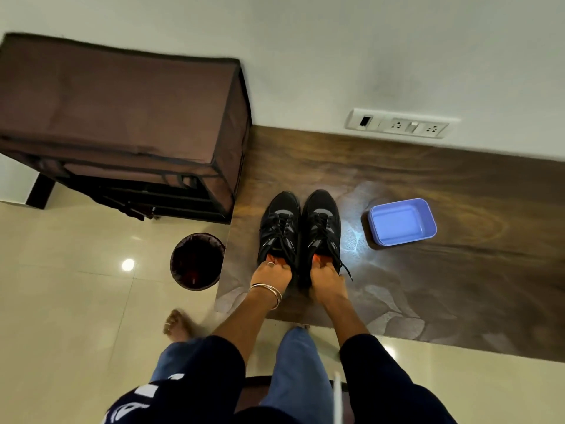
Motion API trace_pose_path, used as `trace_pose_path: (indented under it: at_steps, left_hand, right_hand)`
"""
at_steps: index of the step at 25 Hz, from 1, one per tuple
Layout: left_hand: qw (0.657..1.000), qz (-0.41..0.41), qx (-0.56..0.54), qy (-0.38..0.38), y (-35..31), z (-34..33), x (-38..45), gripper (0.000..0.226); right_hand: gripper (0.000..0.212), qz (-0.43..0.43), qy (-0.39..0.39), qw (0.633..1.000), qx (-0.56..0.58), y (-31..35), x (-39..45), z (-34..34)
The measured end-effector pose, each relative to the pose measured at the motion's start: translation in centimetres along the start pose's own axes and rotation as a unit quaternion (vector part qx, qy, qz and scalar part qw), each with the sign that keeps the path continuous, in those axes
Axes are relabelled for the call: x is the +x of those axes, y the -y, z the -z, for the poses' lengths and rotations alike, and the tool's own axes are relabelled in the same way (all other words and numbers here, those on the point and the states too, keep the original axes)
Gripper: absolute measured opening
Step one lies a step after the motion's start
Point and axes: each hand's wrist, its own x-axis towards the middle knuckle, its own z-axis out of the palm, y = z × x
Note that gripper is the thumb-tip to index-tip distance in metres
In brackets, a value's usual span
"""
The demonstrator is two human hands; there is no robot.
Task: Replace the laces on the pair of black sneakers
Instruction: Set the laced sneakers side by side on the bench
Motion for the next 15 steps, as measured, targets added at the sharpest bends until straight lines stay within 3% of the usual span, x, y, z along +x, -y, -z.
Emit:
trace_pose_path:
  at_steps: [5, 10, 15]
  left_hand:
    - [0.998, -0.054, -0.002, -0.045, 4.7, -0.4, -4.0, 0.036]
    - [0.993, -0.1, -0.005, -0.067, 13.6, -2.1, -11.2, 0.036]
    - [0.993, -0.103, 0.027, -0.058, 22.5, -7.8, -18.2, 0.031]
  right_hand:
    - [0.048, -0.007, -0.042, 0.999, 0.02, 6.8, -3.9, -0.7]
    - [0.047, -0.023, -0.09, 0.994, 0.058, 16.9, -8.9, -3.9]
    - [0.041, -0.018, -0.078, 0.995, 0.058, 27.0, -11.7, -7.5]
